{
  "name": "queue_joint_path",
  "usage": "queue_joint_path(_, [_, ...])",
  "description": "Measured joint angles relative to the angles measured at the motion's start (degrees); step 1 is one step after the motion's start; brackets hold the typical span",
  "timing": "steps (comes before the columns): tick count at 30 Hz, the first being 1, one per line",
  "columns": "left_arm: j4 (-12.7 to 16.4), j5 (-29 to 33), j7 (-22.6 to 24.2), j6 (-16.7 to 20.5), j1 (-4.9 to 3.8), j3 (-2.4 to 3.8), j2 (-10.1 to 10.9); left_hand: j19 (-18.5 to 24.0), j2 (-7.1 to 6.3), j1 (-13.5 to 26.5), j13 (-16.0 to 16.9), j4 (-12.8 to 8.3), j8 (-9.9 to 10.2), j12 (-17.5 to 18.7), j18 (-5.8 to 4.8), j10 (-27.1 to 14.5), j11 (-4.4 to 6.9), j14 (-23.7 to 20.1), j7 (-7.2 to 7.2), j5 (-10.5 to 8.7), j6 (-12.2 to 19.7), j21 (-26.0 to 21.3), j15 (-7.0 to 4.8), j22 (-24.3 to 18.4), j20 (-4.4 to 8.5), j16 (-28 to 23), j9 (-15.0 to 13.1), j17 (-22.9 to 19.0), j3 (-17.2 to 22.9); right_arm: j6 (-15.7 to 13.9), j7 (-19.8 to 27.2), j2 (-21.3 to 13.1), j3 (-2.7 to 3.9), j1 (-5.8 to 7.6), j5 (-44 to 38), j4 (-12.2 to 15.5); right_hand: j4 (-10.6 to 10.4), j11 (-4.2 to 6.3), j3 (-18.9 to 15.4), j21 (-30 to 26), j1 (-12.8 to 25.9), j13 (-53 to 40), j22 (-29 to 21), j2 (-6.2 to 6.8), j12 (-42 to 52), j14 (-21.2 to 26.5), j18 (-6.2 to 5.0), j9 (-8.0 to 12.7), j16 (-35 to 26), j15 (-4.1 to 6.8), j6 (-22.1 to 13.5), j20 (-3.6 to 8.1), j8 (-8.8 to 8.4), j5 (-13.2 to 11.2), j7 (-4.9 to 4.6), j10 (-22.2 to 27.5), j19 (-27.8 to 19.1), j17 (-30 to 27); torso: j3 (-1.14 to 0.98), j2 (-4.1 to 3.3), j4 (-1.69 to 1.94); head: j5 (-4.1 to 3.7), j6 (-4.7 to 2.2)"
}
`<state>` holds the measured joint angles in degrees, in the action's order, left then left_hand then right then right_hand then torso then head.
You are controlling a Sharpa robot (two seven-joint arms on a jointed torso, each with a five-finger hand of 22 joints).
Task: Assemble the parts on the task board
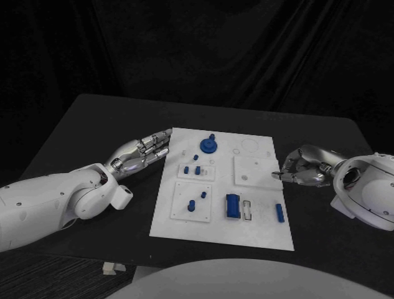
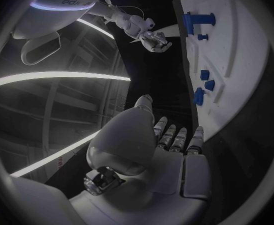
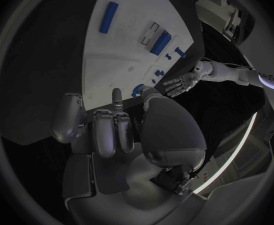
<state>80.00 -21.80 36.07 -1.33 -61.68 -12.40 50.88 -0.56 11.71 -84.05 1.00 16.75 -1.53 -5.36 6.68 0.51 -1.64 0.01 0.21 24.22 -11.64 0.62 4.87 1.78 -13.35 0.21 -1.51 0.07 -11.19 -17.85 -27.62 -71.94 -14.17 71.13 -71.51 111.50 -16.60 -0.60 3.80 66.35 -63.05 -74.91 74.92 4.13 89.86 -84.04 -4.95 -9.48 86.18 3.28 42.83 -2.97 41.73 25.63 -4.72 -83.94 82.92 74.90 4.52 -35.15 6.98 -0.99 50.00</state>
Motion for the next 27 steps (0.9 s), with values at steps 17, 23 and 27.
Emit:
queue_joint_path(17, [0.37, 0.01, 2.3, 6.42, 0.0, 0.0, -0.8, 0.29, 1.88, 5.25, -0.73, 0.01, 1.24, 4.32, 2.2, -0.36, 2.22, -0.09, -14.17, -10.12, 11.68, 0.0, 0.4, -0.72, 0.22, 0.0, 1.45, -0.01, -4.84, 11.37, -8.37, 2.02, -0.08, -0.45, 1.34, -1.84, 0.01, 0.44, -0.81, 1.55, 2.92, 0.0, -0.01, -1.13, 0.0, -0.01, 0.0, -2.53, 0.83, 0.42, 4.09, 0.52, -2.74, -3.5, 0.85, -0.03, 0.52, 0.0, -0.08, -0.16, -0.07, -0.52, 0.0])
queue_joint_path(23, [-0.16, 0.01, 2.46, 6.53, 0.01, 0.0, -1.07, 0.28, 2.44, 3.39, -0.73, -0.16, 1.24, 4.32, 3.11, -0.25, 0.86, -0.19, -12.41, -6.46, 11.63, 0.0, 0.89, -0.72, -0.58, 0.0, 1.45, 0.0, -4.67, 11.75, -9.54, 2.42, -0.07, -1.25, -0.01, -1.78, 0.17, 1.24, -0.97, 1.78, 2.91, 0.0, -0.01, -1.13, 0.0, -0.12, 0.01, -4.67, 0.83, 0.92, 5.99, 0.82, -2.72, -3.5, 1.55, 0.0, 0.82, 0.0, -0.14, -0.13, -0.26, -0.57, 0.0])
queue_joint_path(27, [-0.33, 0.01, 2.5, 6.37, 0.01, 0.0, -1.16, 0.29, 2.62, 2.75, -0.73, 0.01, 1.24, 4.32, 3.11, -0.22, 0.29, 0.02, -12.19, -5.34, 11.66, 0.0, 1.09, -0.71, -0.58, 0.0, 1.45, 0.01, -4.5, 11.94, -10.03, 2.63, -0.07, -2.02, -0.74, -1.78, 0.17, 1.41, -0.97, 2.16, 2.91, 0.01, -0.01, -1.13, 0.0, 0.06, 0.01, -5.93, 0.83, 1.09, 6.19, 1.02, -2.34, -3.5, 1.74, -0.17, 0.62, 0.0, -0.15, -0.09, -0.25, -0.69, 0.0])
